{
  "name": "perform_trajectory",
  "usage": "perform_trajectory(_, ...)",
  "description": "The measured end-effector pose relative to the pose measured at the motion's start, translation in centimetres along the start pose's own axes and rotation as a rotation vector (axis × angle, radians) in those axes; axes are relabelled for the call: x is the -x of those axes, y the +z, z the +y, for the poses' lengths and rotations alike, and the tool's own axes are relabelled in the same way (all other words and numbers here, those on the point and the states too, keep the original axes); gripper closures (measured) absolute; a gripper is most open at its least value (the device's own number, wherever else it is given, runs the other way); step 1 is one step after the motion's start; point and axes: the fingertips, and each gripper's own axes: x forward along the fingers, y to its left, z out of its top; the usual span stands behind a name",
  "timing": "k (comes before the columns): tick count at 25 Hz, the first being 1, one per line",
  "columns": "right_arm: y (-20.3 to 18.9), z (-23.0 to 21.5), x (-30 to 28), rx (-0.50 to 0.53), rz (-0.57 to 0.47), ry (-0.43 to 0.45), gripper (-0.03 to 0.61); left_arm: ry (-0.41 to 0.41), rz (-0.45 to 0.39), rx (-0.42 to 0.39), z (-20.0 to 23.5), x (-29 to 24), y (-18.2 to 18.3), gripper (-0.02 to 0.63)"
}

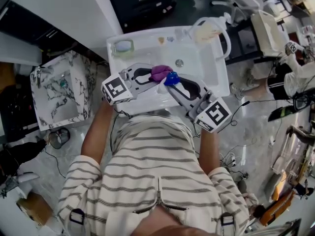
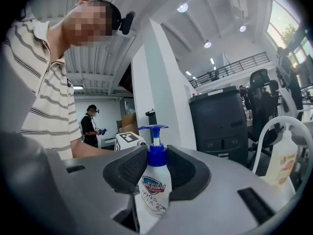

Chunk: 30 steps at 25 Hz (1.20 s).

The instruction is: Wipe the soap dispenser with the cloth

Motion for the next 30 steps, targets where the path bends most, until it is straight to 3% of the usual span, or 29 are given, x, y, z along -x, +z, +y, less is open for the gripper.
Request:
perform_trajectory(18,1.9,1.6,0.1,-0.005,-0.055,0.067,0.443,-0.095,0.03,0.065,-0.8,-0.1,-1.5,0.499)
perform_trajectory(30,2.6,0.0,0.4,-0.05,-0.105,-0.014,0.443,-0.051,0.034,0.108,-0.9,1.3,-2.6,0.497)
